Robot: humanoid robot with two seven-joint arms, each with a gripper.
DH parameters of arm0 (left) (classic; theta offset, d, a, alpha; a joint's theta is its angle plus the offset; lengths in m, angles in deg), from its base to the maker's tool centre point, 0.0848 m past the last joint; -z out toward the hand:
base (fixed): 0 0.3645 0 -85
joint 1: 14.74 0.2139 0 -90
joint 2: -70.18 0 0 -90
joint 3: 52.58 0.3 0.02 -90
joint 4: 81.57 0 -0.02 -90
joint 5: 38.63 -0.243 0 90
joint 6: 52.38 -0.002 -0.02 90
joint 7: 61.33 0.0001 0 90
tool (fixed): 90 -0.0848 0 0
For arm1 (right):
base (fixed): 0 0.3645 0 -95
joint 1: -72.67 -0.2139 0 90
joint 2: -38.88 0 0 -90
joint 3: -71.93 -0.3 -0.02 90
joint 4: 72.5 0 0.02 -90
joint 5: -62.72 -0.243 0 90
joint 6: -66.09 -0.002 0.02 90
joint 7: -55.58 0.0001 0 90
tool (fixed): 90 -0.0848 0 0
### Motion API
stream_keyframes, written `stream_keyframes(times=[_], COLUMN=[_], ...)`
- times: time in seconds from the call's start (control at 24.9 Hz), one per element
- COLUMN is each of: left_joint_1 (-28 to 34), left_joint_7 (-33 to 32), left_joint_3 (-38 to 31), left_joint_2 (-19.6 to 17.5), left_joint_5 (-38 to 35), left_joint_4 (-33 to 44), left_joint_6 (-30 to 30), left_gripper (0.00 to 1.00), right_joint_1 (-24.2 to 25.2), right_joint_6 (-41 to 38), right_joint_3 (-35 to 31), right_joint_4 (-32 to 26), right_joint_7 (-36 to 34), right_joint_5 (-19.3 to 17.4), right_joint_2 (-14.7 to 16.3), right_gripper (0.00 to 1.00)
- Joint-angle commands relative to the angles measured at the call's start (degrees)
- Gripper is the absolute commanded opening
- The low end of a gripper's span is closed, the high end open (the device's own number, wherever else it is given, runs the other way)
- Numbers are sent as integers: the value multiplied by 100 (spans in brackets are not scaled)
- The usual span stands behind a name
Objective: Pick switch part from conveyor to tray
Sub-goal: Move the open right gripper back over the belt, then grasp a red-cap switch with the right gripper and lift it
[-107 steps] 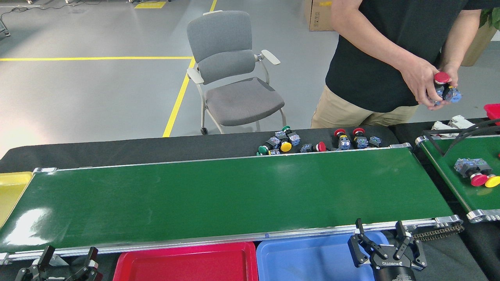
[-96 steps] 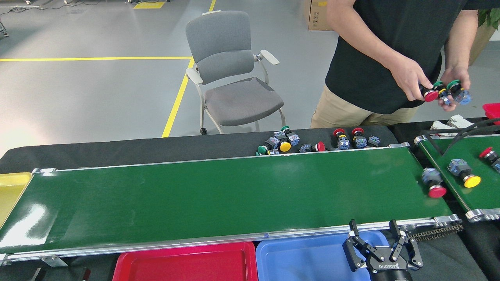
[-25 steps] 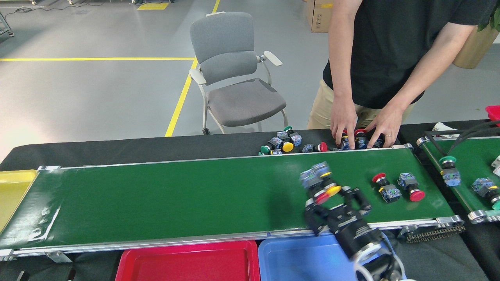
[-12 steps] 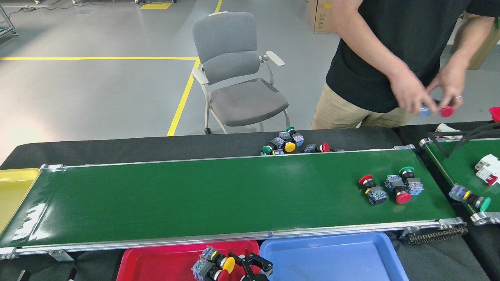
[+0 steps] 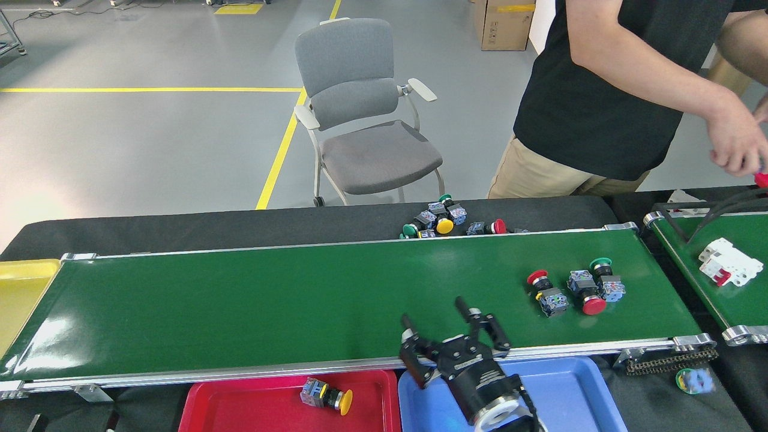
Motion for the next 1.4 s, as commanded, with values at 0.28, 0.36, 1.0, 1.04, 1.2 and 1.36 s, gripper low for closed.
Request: stream_keyframes(times=[0.28,0.36,1.0,1.04,1.2,1.36], left_joint_1=[52,52,-27,-27,-36,-106], left_joint_7=[21,21,21,21,12,12], left_joint_3=[-154,-145,-66,-66,-57,-57], left_joint_2=[-59,-59,-68,-68,-68,-77], left_joint_5=[22,22,13,13,5,-22], left_joint_4=[44,44,26,35,26,26], left_joint_6=[-11,-11,-2,-2,-2,7], left_gripper=[100,100,100,100,100,100], right_joint_1=[1650,1659,112,-99,-741,-1242], right_joint_6=[548,452,91,91,285,293], right_joint_3=[-62,-62,-71,-71,-45,-18], right_joint_4=[-448,-448,685,914,1643,2373], right_joint_7=[-982,-982,-51,-42,20,20], right_joint_5=[-5,-5,-76,-76,-76,-49], right_joint_2=[705,696,134,55,-200,-570], right_gripper=[97,97,98,98,98,98])
